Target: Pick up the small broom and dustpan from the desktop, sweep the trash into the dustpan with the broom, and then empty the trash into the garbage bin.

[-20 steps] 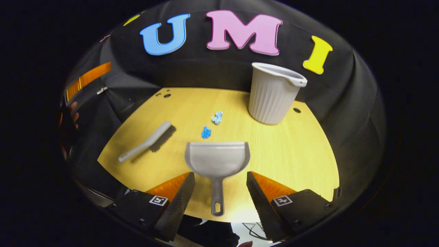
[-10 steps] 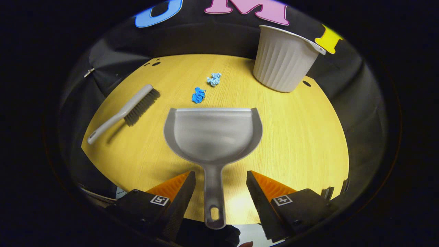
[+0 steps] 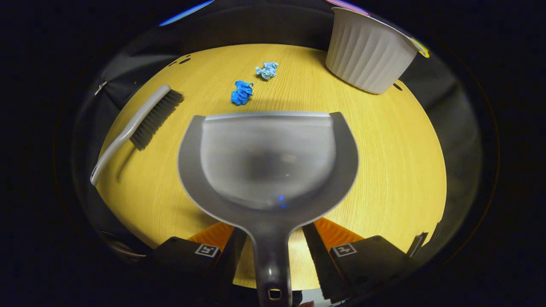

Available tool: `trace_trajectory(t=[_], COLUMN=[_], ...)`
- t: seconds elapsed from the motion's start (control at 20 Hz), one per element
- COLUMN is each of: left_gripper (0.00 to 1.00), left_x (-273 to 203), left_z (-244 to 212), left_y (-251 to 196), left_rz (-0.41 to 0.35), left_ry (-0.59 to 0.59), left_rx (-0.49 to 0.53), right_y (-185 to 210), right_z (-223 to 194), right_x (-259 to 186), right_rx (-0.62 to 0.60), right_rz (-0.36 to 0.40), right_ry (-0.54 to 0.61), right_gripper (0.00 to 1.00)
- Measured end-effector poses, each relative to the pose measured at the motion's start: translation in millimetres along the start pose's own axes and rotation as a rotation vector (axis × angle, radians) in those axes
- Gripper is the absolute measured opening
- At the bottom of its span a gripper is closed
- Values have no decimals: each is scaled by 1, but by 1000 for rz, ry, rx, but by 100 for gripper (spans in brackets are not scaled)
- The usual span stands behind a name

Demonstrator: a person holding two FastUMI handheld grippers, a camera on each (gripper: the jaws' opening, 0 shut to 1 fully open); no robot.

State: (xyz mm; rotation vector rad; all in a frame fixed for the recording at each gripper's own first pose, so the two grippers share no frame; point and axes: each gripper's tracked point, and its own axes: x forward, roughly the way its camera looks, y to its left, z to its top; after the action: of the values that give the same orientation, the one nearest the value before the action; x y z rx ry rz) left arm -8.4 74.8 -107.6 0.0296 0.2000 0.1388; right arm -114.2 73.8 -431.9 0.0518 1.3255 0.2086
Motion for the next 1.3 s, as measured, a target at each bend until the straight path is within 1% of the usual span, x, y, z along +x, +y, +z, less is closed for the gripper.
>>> trace_trajectory(t=[0.05,0.1,0.2,0.25,0.3,0.4,0.45,0.5,0.6,0.75,0.8,0.95,1.05,1.15,1.3], left_gripper=[99,99,99,99,99,99,99,99,97,97,97,97,97,97,96], left_x=[1,2,2,2,2,-1,-1,-2,-3,-2,0,5,7,4,2], left_z=[-3,-1,-1,-2,-2,-3,-6,-8,-15,-28,-35,-73,-99,-131,-175], left_y=[0,1,0,-1,-2,-5,-7,-7,-11,-18,-21,-29,-36,-51,-59], left_rz=[0,0,-1,-1,-2,-6,-9,-13,-23,-46,-55,-71,-116,-179,-213], left_ry=[1,1,1,0,-1,-1,5,13,33,72,96,220,324,442,603], left_rx=[3,3,4,6,9,21,28,36,47,42,44,73,51,26,30], right_y=[1,0,0,2,3,7,9,6,7,22,20,6,0,-6,-15], right_z=[-1,-2,-5,-7,-6,-8,-13,-10,-12,-6,-2,7,8,11,8], right_x=[-2,-3,-3,-5,-6,-7,-10,-7,-17,-43,-54,-63,-67,-71,-76], right_rx=[1,-6,0,10,13,28,30,21,-5,-40,-53,-69,-85,-94,-84], right_rz=[0,4,2,0,2,5,11,18,26,51,54,62,62,62,64], right_ry=[0,8,6,5,-7,-27,-38,-36,-38,-54,-53,-54,-59,-63,-67], right_gripper=[75,74,59,49,49,37,39,38,36,36,36,36,36,36,36])
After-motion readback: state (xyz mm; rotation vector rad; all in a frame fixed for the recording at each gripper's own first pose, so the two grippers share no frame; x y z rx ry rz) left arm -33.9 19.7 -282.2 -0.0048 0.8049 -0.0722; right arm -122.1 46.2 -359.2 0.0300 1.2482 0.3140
